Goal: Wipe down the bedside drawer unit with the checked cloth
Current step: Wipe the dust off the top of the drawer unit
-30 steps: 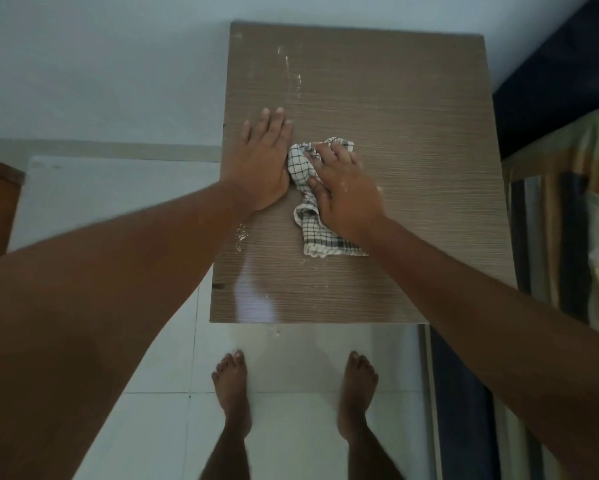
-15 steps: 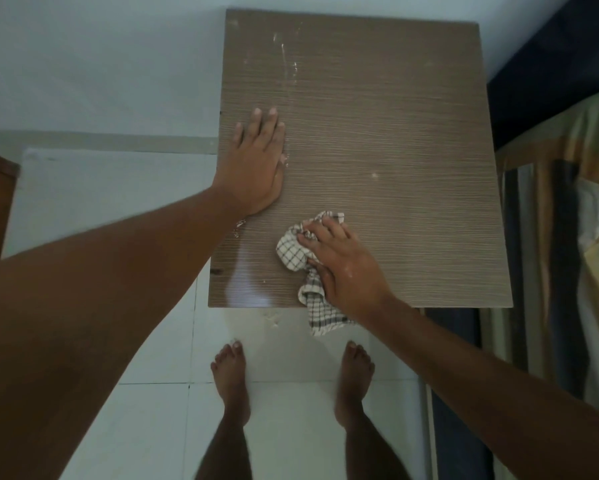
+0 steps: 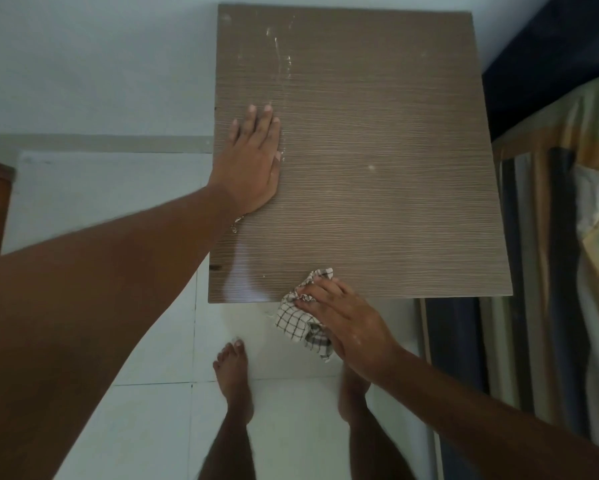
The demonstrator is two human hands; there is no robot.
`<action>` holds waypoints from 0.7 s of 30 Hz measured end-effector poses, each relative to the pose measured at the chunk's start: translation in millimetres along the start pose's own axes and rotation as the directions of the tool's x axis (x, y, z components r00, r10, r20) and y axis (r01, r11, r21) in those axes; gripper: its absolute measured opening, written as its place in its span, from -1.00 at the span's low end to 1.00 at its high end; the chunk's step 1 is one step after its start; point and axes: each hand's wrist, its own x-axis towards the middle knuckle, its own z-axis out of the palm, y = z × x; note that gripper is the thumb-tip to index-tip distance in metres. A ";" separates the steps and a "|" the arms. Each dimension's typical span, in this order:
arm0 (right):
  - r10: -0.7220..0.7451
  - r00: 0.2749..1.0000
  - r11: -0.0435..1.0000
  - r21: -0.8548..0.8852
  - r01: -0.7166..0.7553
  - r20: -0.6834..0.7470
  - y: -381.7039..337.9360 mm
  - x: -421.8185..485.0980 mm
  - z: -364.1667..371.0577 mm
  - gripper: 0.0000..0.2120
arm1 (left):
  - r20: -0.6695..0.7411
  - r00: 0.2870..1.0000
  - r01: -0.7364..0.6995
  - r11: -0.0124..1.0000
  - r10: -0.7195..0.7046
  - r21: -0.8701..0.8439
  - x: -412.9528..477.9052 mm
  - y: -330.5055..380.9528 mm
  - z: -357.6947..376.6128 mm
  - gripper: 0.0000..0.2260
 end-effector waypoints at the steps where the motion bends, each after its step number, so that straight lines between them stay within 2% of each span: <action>1: 0.003 1.000 1.000 0.015 -0.003 -0.004 -3.6 -4.9 -0.1 -0.61 | -0.003 1.000 -0.001 1.000 0.001 0.001 -0.7 0.2 -0.1 -0.48; 3: 0.024 0.999 0.999 0.027 -0.022 -0.047 -12.7 -14.5 -1.5 -0.60 | -0.013 1.000 -0.007 1.000 0.007 0.000 -2.5 0.1 0.1 -0.48; 7: 0.138 0.964 0.989 0.086 -0.122 -0.225 -21.6 -7.1 -12.9 -0.55 | -0.045 0.999 0.015 0.999 -0.016 -0.031 -3.7 -1.8 1.2 -0.47; 12: 0.382 0.853 0.915 0.274 -0.296 -0.354 0.1 54.2 -36.0 -0.54 | -0.034 0.997 0.068 0.996 -0.070 -0.066 3.6 -2.6 -4.0 -0.46; 15: 0.393 0.825 0.914 0.274 -0.300 -0.406 19.8 107.2 -57.0 -0.51 | -0.035 0.996 0.074 0.996 -0.076 -0.050 12.7 -6.3 -9.6 -0.46; 19: 0.422 0.813 0.898 0.310 -0.313 -0.401 54.4 186.9 -81.0 -0.55 | -0.038 0.996 0.076 0.997 -0.077 -0.033 33.8 -16.6 -18.0 -0.46; 21: 0.427 0.813 0.900 0.273 -0.340 -0.395 74.3 228.1 -92.4 -0.57 | -0.047 0.996 0.075 0.997 -0.076 -0.031 46.9 -23.7 -21.2 -0.46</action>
